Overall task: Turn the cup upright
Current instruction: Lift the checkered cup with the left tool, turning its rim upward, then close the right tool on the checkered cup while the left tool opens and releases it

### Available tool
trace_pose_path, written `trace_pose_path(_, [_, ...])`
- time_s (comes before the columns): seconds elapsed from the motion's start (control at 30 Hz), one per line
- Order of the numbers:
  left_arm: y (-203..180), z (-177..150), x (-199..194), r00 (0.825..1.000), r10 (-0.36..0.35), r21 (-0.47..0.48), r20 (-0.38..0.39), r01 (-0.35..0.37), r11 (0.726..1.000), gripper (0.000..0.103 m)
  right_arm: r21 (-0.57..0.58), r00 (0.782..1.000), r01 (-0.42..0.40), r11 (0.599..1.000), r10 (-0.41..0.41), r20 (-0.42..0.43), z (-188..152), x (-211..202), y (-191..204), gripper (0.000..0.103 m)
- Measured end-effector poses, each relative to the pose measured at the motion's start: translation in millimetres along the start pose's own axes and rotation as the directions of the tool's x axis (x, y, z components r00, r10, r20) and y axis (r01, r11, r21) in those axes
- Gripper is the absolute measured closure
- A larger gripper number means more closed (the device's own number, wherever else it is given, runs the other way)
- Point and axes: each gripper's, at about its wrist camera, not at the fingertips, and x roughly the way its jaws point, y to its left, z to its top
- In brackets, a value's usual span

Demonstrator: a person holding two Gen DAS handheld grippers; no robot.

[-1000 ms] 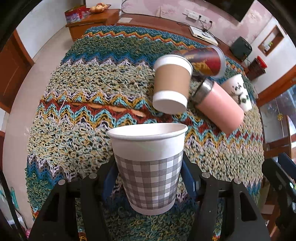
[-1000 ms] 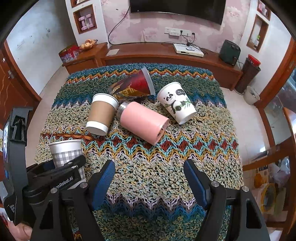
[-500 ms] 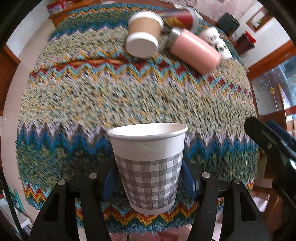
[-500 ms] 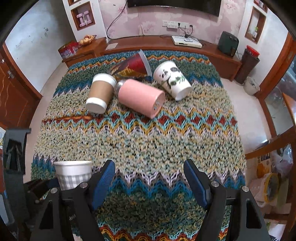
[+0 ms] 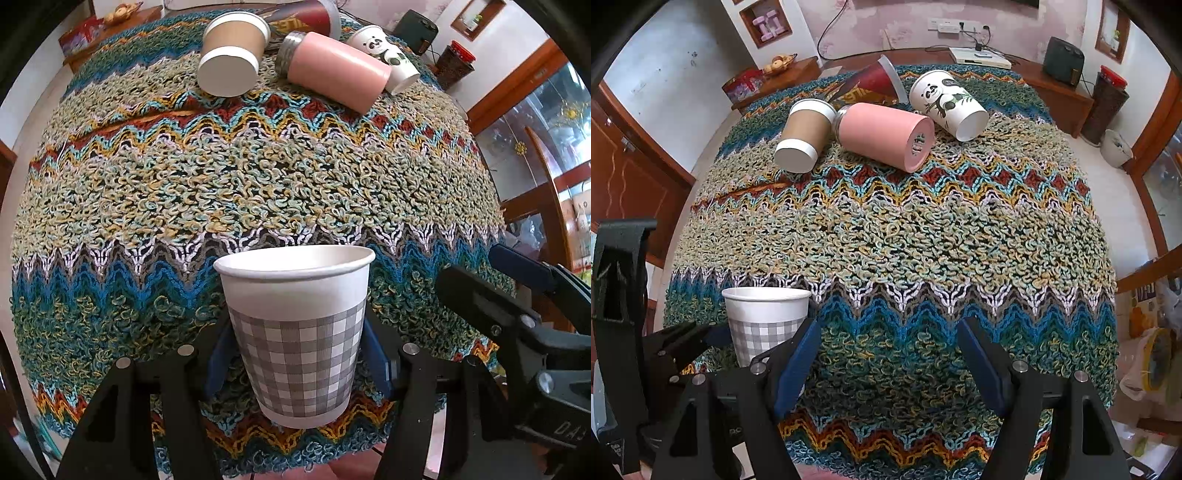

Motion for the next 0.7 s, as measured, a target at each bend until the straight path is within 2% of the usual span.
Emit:
trace_pose_path(0.47, [0.0, -0.7, 8.1, 1.0, 0.019, 0.032, 0.011, -0.02, 0.999, 0.035, 0.006, 1.0, -0.021, 1.0, 0.021, 0.01, -7.9, 0.2, -0.7, 0.026])
trace_pose_path(0.53, [0.9, -0.9, 7.8, 1.0, 0.02, 0.035, 0.008, -0.02, 0.999, 0.027, 0.006, 1.0, -0.028, 1.0, 0.028, 0.008, -8.2, 1.1, -0.4, 0.026])
trace_pose_path(0.57, [1.5, -0.8, 7.6, 1.0, 0.021, 0.034, 0.008, -0.022, 0.999, 0.016, 0.006, 1.0, -0.03, 1.0, 0.03, 0.009, -8.2, 1.2, -0.3, 0.026])
trace_pose_path(0.6, [2.9, -1.7, 5.6, 1.0, 0.021, 0.031, 0.012, -0.021, 0.999, 0.011, 0.005, 0.999, -0.034, 0.999, 0.034, 0.01, -8.1, 1.4, 0.1, 0.026])
trace_pose_path(0.7, [7.4, -3.9, 1.0, 1.0, 0.02, 0.025, 0.02, -0.021, 0.999, 0.011, 0.009, 0.999, -0.047, 0.999, 0.047, 0.008, -8.1, 2.3, 0.4, 0.026])
